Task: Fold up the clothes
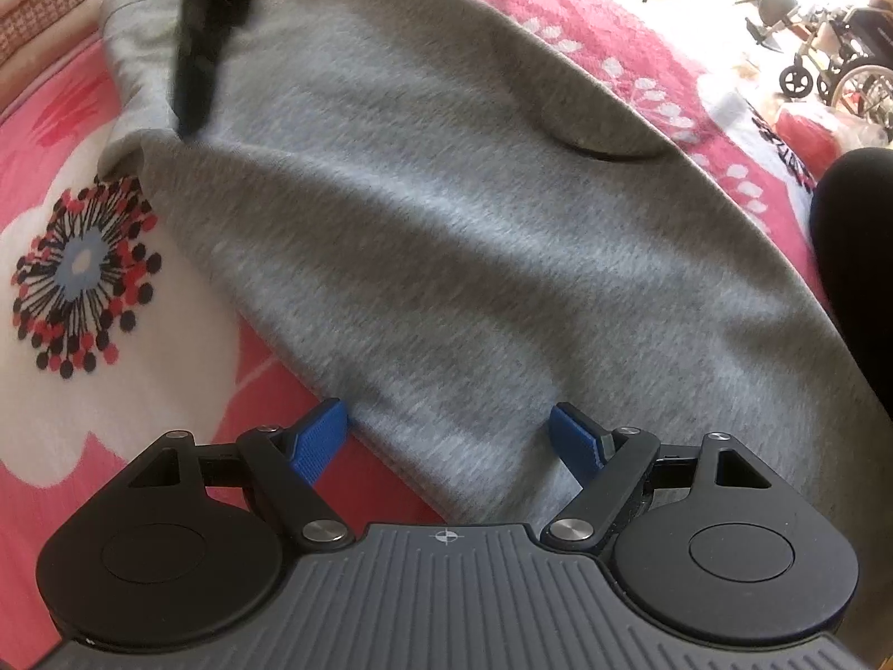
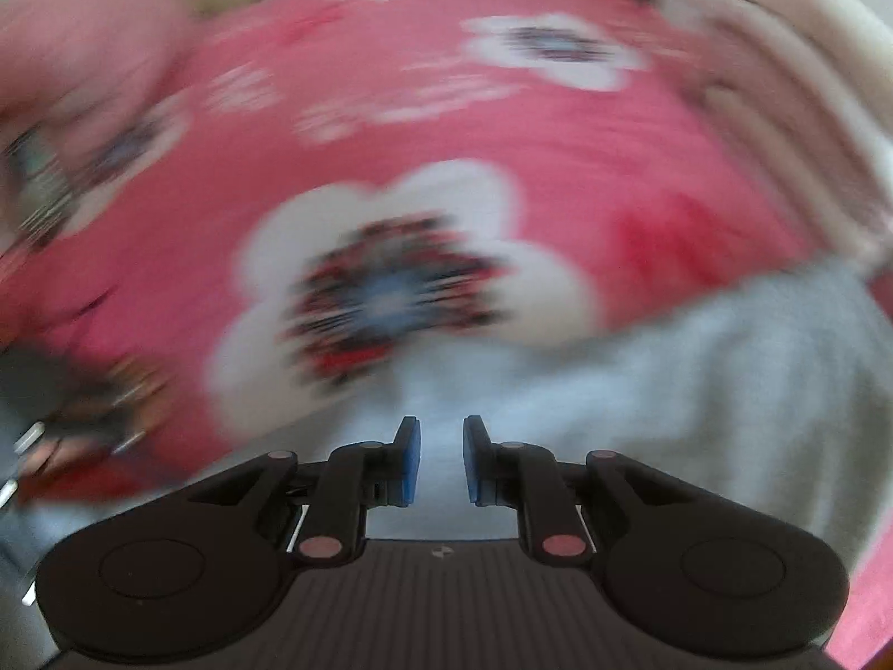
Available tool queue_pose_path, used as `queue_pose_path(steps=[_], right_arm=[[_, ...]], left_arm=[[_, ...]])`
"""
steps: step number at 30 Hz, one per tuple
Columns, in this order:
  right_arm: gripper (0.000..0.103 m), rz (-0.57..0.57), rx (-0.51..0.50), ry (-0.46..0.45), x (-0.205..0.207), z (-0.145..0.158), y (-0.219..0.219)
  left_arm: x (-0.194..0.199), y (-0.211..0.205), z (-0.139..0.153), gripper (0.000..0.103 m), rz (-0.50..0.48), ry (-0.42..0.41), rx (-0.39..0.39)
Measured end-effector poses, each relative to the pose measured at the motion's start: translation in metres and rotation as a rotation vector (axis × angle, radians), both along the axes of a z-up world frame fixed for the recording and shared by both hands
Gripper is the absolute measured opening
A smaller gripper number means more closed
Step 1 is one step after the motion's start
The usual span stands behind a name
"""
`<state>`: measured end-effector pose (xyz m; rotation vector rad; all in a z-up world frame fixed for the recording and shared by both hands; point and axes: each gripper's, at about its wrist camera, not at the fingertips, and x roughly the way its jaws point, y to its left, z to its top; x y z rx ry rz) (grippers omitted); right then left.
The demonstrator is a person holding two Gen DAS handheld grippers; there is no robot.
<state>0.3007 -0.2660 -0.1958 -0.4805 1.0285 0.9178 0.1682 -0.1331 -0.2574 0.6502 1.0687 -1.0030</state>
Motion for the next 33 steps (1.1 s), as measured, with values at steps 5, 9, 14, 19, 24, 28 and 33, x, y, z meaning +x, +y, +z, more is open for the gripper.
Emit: queue_pose_path(steps=[5,9,14,19,24,28,33], right_arm=[[0.017,-0.030,-0.118,0.023,-0.013,-0.043,0.017],[0.017,-0.157,-0.056,-0.005,-0.022,-0.012,0.004],[0.017,-0.263,-0.053,-0.021,-0.051,0.006,-0.015],[0.017,-0.363,-0.017,-0.036,-0.074,-0.001,-0.018],[0.016,-0.434,0.058,-0.068,-0.077,-0.012,-0.017],[0.009,-0.456,-0.058,-0.110,-0.074,-0.037,-0.015],[0.010,-0.412,-0.019,-0.183,-0.073,-0.026,-0.004]], left_arm=[[0.014,0.012,0.013,0.079,0.069,-0.032,-0.070],[0.025,0.021,0.023,0.080,0.125,-0.058,-0.125],[0.046,0.022,0.021,0.080,0.226,-0.102,-0.160],[0.066,0.018,0.008,0.078,0.340,-0.115,-0.137],[0.075,0.024,0.000,0.079,0.459,-0.059,-0.104],[0.075,0.025,-0.001,0.080,0.482,-0.056,-0.092],[0.071,0.026,0.000,0.080,0.482,-0.068,-0.083]])
